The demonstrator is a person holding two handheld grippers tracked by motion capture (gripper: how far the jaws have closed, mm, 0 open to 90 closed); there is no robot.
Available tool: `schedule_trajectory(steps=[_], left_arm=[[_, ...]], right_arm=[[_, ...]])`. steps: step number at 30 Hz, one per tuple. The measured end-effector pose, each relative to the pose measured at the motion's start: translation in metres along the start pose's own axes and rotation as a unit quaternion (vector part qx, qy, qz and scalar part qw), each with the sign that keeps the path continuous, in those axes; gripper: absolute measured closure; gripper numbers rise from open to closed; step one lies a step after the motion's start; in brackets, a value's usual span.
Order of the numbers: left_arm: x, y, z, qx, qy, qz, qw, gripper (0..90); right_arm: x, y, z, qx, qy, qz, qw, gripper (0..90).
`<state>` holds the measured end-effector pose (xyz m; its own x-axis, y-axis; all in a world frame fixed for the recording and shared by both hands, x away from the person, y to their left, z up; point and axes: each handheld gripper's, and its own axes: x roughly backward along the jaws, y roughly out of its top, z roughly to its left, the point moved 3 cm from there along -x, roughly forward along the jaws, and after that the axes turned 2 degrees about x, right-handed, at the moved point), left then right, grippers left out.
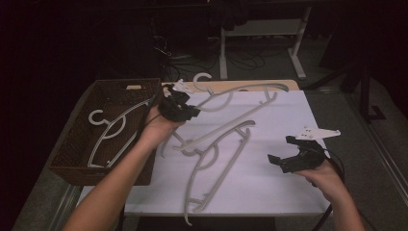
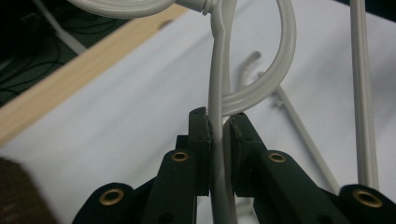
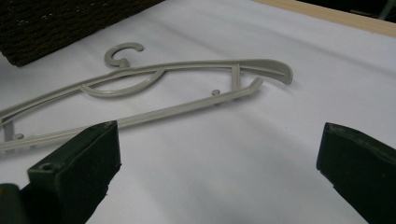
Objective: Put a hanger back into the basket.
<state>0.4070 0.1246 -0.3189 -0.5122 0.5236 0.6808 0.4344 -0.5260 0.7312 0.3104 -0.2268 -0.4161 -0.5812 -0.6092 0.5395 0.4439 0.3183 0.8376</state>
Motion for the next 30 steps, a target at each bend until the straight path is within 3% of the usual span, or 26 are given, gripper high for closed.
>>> schedule_trajectory(steps=[3, 5, 6, 8, 12, 17, 20, 21, 23, 25, 26, 28, 30], left_arm=[[0.027, -0.001, 0.022, 0.009, 0.014, -0.007, 0.9998, 81.7], [0.033, -0.002, 0.027, 0.01, 0.017, -0.008, 0.9998, 81.7], [0.049, -0.004, 0.042, 0.017, 0.028, -0.013, 0.9994, 81.8], [0.064, -0.009, 0.055, 0.02, 0.042, -0.016, 0.9988, 81.7], [0.094, -0.024, 0.084, 0.035, 0.067, -0.02, 0.997, 81.7], [0.128, -0.05, 0.116, 0.062, 0.097, -0.027, 0.993, 81.8], [0.144, -0.067, 0.134, 0.072, 0.121, -0.022, 0.9898, 81.8], [0.144, -0.067, 0.134, 0.072, 0.121, -0.022, 0.9898, 81.8], [0.156, -0.087, 0.152, 0.084, 0.142, -0.013, 0.9863, 81.7], [0.158, -0.091, 0.155, 0.089, 0.145, -0.013, 0.9854, 81.7], [0.163, -0.104, 0.164, 0.096, 0.153, -0.008, 0.9834, 81.7], [0.165, -0.11, 0.169, 0.099, 0.156, -0.006, 0.9827, 81.7], [0.168, -0.128, 0.181, 0.105, 0.168, 0.005, 0.9802, 81.7]], right_arm=[[-0.001, 0.0, 0.0, -0.001, 0.0, 0.001, 1.0, 0.0], [-0.001, 0.0, 0.0, 0.0, 0.0, 0.001, 1.0, 0.0], [-0.002, 0.0, 0.0, 0.0, 0.0, 0.003, 1.0, 0.0], [-0.002, 0.0, 0.0, 0.001, 0.0, 0.003, 1.0, 0.0], [-0.003, -0.001, 0.0, 0.001, 0.0, 0.005, 1.0, 0.0], [-0.005, -0.001, 0.0, -0.001, 0.0, 0.006, 1.0, 0.0], [-0.006, 0.0, 0.001, 0.0, 0.0, 0.008, 1.0, 0.0], [-0.006, 0.0, 0.001, 0.0, 0.0, 0.008, 1.0, 0.0], [-0.007, -0.001, 0.001, 0.0, 0.0, 0.009, 1.0, 0.0], [-0.008, -0.001, 0.002, 0.001, 0.0, 0.011, 0.9999, 0.0], [-0.009, -0.001, 0.002, 0.0, 0.001, 0.013, 0.9999, 0.0], [-0.01, -0.001, 0.002, 0.002, 0.001, 0.013, 0.9999, 0.0], [-0.01, -0.002, 0.002, 0.001, 0.001, 0.014, 0.9999, 0.0]])
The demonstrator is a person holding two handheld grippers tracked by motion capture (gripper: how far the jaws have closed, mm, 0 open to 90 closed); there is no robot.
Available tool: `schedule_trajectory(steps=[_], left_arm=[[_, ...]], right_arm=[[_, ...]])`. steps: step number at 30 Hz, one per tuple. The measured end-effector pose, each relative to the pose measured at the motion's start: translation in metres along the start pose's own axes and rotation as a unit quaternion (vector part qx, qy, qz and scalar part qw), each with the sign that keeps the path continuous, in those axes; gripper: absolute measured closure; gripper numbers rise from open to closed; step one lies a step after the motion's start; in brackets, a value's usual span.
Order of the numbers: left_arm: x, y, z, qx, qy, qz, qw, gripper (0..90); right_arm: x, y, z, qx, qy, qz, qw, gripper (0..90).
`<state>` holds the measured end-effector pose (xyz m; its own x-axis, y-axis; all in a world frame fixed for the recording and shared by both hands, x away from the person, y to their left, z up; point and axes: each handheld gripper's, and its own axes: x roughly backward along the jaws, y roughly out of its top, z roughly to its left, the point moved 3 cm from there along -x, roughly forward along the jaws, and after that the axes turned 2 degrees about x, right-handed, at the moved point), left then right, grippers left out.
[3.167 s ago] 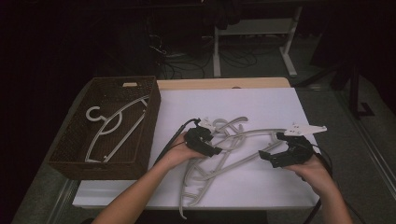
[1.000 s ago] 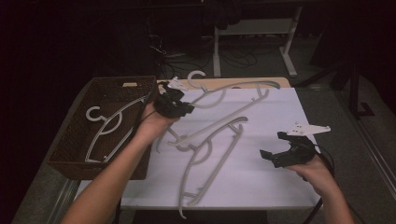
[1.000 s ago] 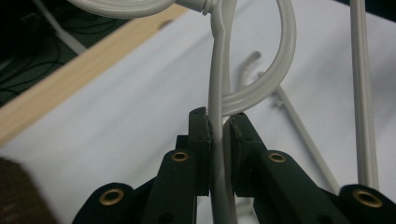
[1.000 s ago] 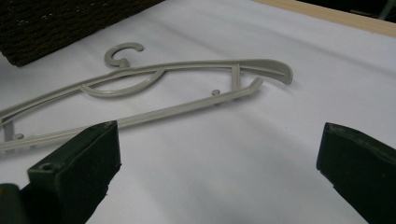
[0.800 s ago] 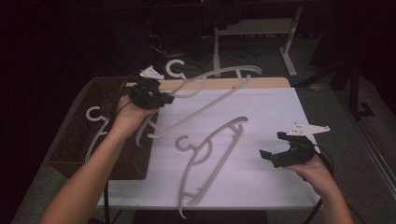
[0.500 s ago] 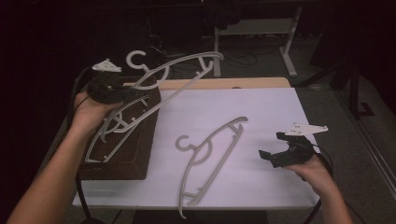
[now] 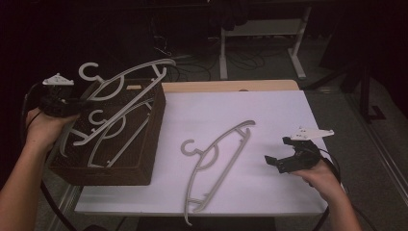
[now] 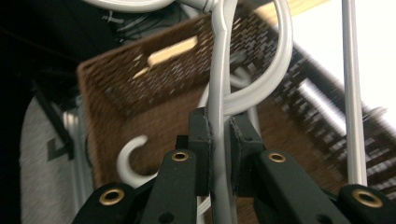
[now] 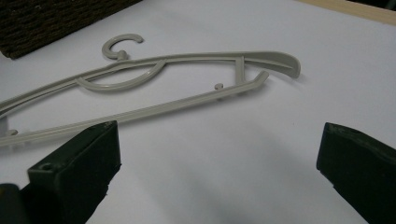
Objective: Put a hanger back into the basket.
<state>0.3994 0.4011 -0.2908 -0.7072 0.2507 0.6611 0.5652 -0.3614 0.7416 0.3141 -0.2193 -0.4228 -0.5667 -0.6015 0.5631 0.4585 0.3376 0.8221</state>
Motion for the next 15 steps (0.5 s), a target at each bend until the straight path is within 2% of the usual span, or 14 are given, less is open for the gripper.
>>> schedule_trajectory(steps=[1, 2, 3, 6, 7, 10, 15], left_arm=[[0.0, 0.0, 0.0, 0.0, 0.0, 0.0, 1.0, 81.7], [-0.003, -0.01, 0.008, 0.003, 0.01, 0.008, 0.9999, 81.7], [-0.003, -0.01, 0.008, 0.003, 0.01, 0.008, 0.9999, 81.7], [-0.011, -0.028, 0.021, 0.011, 0.028, 0.03, 0.9991, 81.7], [-0.011, -0.028, 0.021, 0.011, 0.028, 0.03, 0.9991, 81.7], [-0.021, -0.039, 0.029, 0.014, 0.048, 0.046, 0.9977, 81.7], [-0.03, -0.044, 0.03, 0.024, 0.049, 0.05, 0.9972, 81.7]], right_arm=[[0.0, 0.0, 0.0, 0.0, 0.0, 0.0, 1.0, 0.0], [0.0, 0.0, 0.0, 0.0, 0.0, 0.0, 1.0, 0.0], [0.0, 0.0, 0.0, 0.0, 0.0, 0.0, 1.0, 0.0], [0.0, 0.0, -0.001, -0.002, -0.002, 0.0, 1.0, 0.0], [0.0, 0.0, -0.001, -0.002, -0.002, 0.0, 1.0, 0.0], [0.0, 0.0, 0.0, -0.002, -0.002, 0.001, 1.0, 0.0], [-0.001, 0.0, 0.0, -0.002, -0.001, 0.002, 1.0, 0.0]])
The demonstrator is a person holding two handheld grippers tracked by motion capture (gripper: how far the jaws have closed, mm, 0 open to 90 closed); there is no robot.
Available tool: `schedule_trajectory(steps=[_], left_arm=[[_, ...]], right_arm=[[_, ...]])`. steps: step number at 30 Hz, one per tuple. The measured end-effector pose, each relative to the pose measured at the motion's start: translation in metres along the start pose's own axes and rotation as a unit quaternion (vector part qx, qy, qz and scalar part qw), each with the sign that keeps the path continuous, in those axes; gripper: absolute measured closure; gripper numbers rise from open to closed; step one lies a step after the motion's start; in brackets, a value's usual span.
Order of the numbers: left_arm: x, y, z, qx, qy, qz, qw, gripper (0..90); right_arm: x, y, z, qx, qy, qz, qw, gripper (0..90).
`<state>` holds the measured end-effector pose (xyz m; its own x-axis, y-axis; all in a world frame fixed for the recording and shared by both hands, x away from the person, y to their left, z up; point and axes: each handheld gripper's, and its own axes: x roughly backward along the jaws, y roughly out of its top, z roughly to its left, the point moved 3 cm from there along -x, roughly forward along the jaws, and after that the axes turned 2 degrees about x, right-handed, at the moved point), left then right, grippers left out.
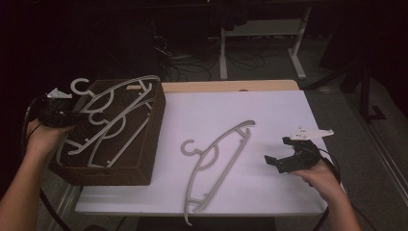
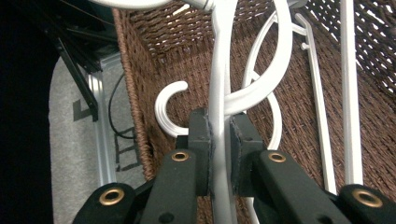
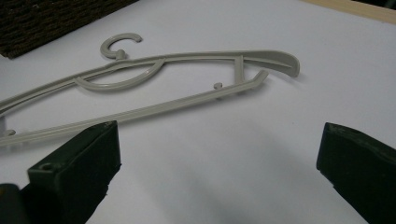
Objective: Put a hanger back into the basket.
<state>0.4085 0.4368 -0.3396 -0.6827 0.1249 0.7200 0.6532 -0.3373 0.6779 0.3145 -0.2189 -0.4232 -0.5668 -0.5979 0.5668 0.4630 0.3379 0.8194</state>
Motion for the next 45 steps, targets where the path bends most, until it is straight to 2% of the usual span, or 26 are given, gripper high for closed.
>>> schedule_trajectory(steps=[7, 9, 13, 17, 19, 21, 22, 23, 25, 28, 30, 34, 37, 39, 45], left_arm=[[-0.005, -0.004, 0.001, 0.007, 0.008, 0.01, 0.9999, 81.7], [-0.01, -0.007, -0.002, -0.005, 0.017, 0.024, 0.9995, 81.7], [-0.022, -0.013, -0.009, -0.006, 0.011, 0.04, 0.9991, 81.7], [-0.032, -0.02, -0.012, 0.006, 0.008, 0.048, 0.9988, 81.5], [-0.036, -0.024, -0.011, 0.018, -0.001, 0.054, 0.9984, 81.4], [-0.037, -0.024, -0.014, 0.011, 0.003, 0.057, 0.9983, 81.2], [-0.037, -0.024, -0.015, 0.014, 0.001, 0.054, 0.9984, 80.4], [-0.037, -0.023, -0.016, 0.021, -0.01, 0.053, 0.9983, 75.2], [-0.037, -0.023, -0.016, 0.029, -0.017, 0.055, 0.9979, 65.2], [-0.034, -0.019, -0.017, 0.038, -0.026, 0.04, 0.9981, 54.3], [-0.03, -0.015, -0.018, 0.04, -0.044, 0.024, 0.9979, 49.0], [-0.02, -0.005, -0.026, 0.048, -0.092, -0.009, 0.9945, 39.7], [-0.014, 0.003, -0.036, 0.046, -0.128, -0.027, 0.9904, 34.6], [-0.012, 0.008, -0.042, 0.048, -0.151, -0.037, 0.9866, 31.3], [-0.004, 0.022, -0.063, 0.038, -0.193, -0.058, 0.9787, 26.4]], right_arm=[[0.001, 0.0, -0.001, -0.001, -0.001, -0.002, 1.0, 0.0], [0.0, 0.0, 0.0, 0.0, 0.0, -0.002, 1.0, 0.0], [0.0, 0.001, 0.001, 0.001, 0.001, -0.001, 1.0, 0.0], [0.0, 0.001, 0.0, 0.001, 0.001, -0.001, 1.0, 0.0], [0.0, 0.001, 0.0, 0.001, 0.001, -0.001, 1.0, 0.0], [0.0, 0.001, 0.0, 0.001, 0.001, -0.001, 1.0, 0.0], [-0.001, 0.001, 0.0, 0.001, 0.001, -0.001, 1.0, 0.0], [-0.001, 0.001, 0.0, 0.001, 0.001, -0.001, 1.0, 0.0], [-0.001, 0.001, 0.0, 0.001, 0.002, -0.001, 1.0, 0.0], [0.0, 0.001, 0.0, 0.001, 0.001, -0.002, 1.0, 0.0], [0.0, 0.001, 0.0, 0.001, 0.001, -0.002, 1.0, 0.0], [0.0, 0.001, 0.0, 0.001, 0.002, -0.002, 1.0, 0.0], [-0.001, 0.001, 0.001, 0.002, 0.002, -0.002, 1.0, 0.0], [-0.001, 0.001, 0.001, 0.003, 0.003, -0.002, 1.0, 0.0], [-0.001, 0.002, 0.001, 0.004, 0.003, -0.002, 1.0, 0.0]])
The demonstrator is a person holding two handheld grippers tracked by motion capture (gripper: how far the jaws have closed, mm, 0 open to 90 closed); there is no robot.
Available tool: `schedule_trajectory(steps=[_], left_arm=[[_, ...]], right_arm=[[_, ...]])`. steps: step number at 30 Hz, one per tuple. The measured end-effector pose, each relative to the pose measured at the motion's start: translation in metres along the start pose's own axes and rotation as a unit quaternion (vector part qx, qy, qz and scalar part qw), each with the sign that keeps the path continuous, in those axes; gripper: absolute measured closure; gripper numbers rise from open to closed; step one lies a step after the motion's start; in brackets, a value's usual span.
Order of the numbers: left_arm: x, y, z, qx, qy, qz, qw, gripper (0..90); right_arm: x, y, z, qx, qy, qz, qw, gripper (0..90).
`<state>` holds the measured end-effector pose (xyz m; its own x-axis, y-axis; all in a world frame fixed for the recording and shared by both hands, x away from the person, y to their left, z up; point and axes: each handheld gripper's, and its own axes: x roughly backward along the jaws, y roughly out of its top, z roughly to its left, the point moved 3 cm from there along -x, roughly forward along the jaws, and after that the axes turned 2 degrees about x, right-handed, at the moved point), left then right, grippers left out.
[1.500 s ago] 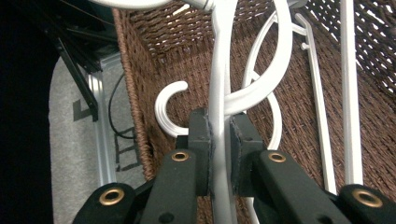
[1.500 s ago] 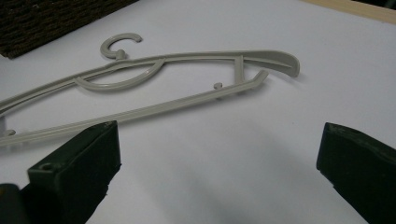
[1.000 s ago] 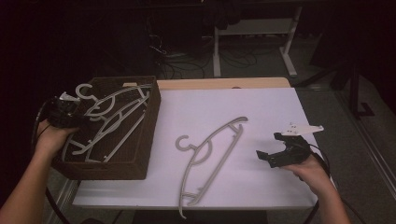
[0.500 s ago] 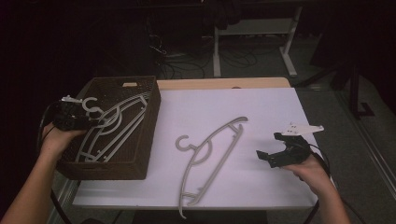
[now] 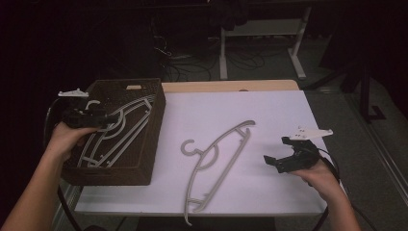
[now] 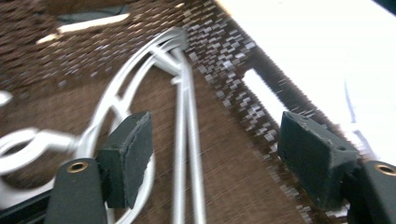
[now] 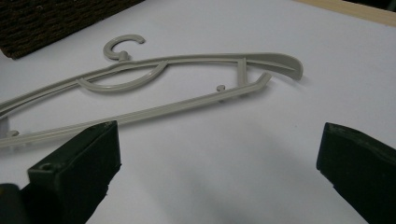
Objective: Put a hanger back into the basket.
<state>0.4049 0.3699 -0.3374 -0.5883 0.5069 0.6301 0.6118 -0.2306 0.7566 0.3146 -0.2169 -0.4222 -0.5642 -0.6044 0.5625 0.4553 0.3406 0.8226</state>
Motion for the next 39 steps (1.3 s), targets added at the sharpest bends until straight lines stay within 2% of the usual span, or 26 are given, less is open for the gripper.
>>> schedule_trajectory(steps=[7, 13, 16, 22, 31, 36, 39], left_arm=[[-0.008, 0.016, -0.04, -0.028, -0.038, -0.011, 0.9988, 20.3], [-0.019, 0.027, -0.077, -0.046, -0.07, -0.021, 0.9963, 14.9], [-0.027, 0.032, -0.101, -0.055, -0.095, -0.028, 0.9936, 14.7], [-0.049, 0.035, -0.144, -0.067, -0.133, -0.027, 0.9885, 14.7], [-0.087, 0.019, -0.194, -0.08, -0.167, -0.012, 0.9826, 14.7], [-0.105, 0.002, -0.208, -0.1, -0.172, 0.009, 0.9799, 14.7], [-0.114, -0.01, -0.211, -0.102, -0.177, 0.015, 0.9788, 14.7]], right_arm=[[0.0, 0.0, 0.0, -0.001, 0.0, -0.001, 1.0, 0.0], [-0.001, 0.0, 0.0, 0.0, 0.0, 0.001, 1.0, 0.0], [-0.001, 0.0, 0.0, 0.001, 0.0, 0.002, 1.0, 0.0], [-0.003, 0.0, 0.002, 0.002, 0.004, 0.003, 1.0, 0.0], [-0.007, 0.001, 0.001, 0.002, 0.007, 0.012, 0.9999, 0.0], [-0.014, 0.006, 0.002, 0.009, 0.014, 0.023, 0.9996, 0.0], [-0.019, 0.012, 0.001, 0.004, 0.021, 0.018, 0.9996, 0.0]])
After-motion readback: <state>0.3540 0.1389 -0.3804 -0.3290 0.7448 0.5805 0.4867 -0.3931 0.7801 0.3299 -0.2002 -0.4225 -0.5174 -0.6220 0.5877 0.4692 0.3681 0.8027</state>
